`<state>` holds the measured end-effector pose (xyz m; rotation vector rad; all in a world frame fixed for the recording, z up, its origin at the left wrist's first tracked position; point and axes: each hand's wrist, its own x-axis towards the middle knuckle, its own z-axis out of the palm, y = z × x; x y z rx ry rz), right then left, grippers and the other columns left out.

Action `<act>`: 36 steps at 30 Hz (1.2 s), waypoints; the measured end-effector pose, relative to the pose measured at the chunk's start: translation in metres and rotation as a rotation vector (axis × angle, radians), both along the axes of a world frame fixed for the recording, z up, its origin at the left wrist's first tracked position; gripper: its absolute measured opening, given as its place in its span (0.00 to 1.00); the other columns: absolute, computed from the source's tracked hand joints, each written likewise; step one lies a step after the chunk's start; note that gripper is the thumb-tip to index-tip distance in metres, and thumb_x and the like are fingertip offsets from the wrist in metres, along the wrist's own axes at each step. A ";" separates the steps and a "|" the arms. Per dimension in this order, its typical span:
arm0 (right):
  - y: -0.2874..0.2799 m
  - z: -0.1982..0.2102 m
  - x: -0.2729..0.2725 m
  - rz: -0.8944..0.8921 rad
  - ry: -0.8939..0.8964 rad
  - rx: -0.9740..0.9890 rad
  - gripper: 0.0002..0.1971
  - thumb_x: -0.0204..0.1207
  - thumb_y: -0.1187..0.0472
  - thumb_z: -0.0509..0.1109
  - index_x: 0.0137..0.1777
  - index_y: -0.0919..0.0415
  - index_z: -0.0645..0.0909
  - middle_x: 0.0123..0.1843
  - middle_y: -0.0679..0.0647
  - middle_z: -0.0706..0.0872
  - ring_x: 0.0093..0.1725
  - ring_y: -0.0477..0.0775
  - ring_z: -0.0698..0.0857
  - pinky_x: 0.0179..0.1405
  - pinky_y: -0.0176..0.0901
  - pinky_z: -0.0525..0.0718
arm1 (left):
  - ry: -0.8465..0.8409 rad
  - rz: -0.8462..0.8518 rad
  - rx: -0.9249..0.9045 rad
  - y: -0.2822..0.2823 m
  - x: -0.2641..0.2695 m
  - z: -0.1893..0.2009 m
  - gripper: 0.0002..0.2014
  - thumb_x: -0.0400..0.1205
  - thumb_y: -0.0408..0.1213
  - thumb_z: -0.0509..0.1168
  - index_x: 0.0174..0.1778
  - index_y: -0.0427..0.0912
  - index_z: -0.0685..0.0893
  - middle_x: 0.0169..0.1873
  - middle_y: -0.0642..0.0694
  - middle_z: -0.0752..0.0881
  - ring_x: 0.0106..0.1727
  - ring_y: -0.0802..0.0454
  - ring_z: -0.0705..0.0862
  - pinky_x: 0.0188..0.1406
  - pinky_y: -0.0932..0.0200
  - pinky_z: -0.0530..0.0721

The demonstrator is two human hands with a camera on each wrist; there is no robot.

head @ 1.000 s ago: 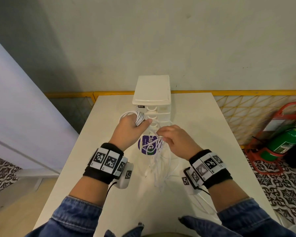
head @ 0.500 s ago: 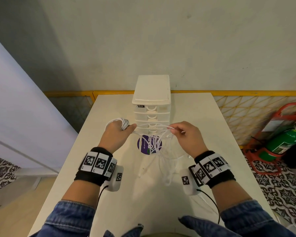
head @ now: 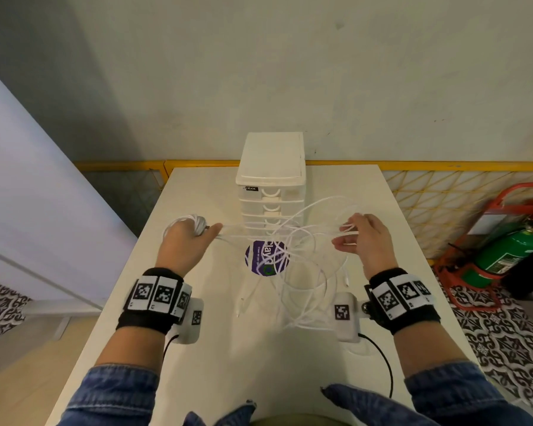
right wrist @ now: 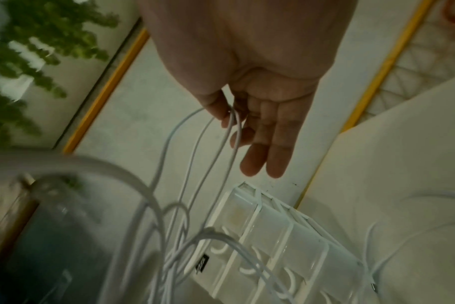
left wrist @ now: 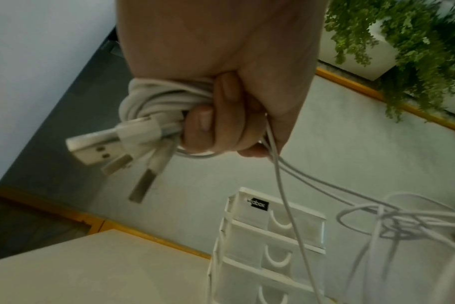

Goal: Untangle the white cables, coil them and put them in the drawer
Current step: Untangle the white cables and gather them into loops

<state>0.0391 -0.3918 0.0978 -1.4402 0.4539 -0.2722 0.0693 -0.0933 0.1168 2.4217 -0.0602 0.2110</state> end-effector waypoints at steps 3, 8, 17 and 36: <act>-0.005 -0.006 -0.001 -0.040 0.030 0.097 0.09 0.83 0.63 0.57 0.43 0.63 0.76 0.42 0.61 0.84 0.32 0.64 0.84 0.33 0.48 0.86 | -0.043 0.026 0.025 0.007 0.003 -0.001 0.25 0.82 0.47 0.66 0.32 0.24 0.78 0.31 0.25 0.79 0.35 0.31 0.79 0.36 0.44 0.77; -0.009 -0.023 -0.001 -0.047 0.094 0.072 0.07 0.81 0.70 0.56 0.50 0.64 0.76 0.45 0.62 0.84 0.31 0.61 0.84 0.30 0.44 0.86 | -0.029 0.103 -0.021 0.008 0.007 -0.004 0.25 0.82 0.47 0.64 0.33 0.26 0.78 0.30 0.25 0.78 0.34 0.31 0.79 0.34 0.43 0.79; 0.006 -0.017 -0.007 0.192 0.069 0.142 0.06 0.84 0.63 0.58 0.53 0.63 0.74 0.49 0.63 0.85 0.39 0.63 0.89 0.35 0.46 0.89 | 0.151 -0.104 0.014 -0.029 0.010 -0.006 0.30 0.72 0.61 0.71 0.33 0.32 0.75 0.28 0.40 0.75 0.30 0.42 0.77 0.36 0.47 0.81; 0.011 0.008 -0.020 0.333 0.074 0.353 0.17 0.83 0.57 0.58 0.71 0.54 0.71 0.63 0.62 0.81 0.40 0.69 0.89 0.32 0.48 0.89 | 0.350 -0.172 0.345 -0.074 0.009 -0.060 0.16 0.75 0.45 0.68 0.28 0.41 0.71 0.28 0.49 0.74 0.38 0.47 0.75 0.38 0.59 0.70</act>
